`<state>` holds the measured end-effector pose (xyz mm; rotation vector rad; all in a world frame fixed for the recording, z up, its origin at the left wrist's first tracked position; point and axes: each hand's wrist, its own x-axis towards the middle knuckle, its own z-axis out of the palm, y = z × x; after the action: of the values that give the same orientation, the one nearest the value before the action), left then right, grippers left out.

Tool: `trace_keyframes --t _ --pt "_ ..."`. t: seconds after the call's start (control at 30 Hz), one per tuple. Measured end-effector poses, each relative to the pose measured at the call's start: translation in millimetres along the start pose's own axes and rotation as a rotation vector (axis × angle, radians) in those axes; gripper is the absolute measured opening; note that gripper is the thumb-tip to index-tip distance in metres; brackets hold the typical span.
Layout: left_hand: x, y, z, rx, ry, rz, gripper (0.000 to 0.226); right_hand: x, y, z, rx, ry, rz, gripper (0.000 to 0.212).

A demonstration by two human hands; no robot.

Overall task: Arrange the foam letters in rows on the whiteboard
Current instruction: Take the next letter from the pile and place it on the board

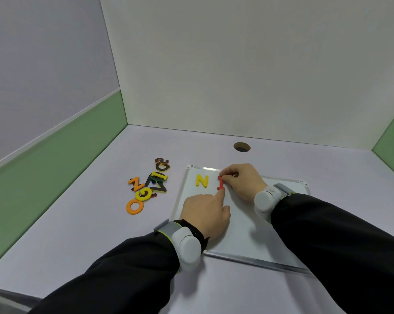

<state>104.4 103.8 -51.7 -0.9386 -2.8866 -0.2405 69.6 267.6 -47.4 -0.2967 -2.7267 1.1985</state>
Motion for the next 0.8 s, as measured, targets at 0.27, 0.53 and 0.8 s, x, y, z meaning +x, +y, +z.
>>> trace_keyframes --t 0.27,0.53,0.8 --pt "0.0 0.0 1.3 0.008 0.007 -0.019 0.053 1.5 -0.6 0.9 -0.065 0.002 0.008 0.013" --pt "0.0 -1.2 2.0 0.013 -0.001 -0.018 0.054 3.0 -1.0 2.1 -0.078 0.004 0.020 0.014" --pt "0.1 -0.9 1.9 0.023 -0.016 -0.021 0.054 2.8 -1.6 1.3 -0.083 0.003 0.024 0.015"
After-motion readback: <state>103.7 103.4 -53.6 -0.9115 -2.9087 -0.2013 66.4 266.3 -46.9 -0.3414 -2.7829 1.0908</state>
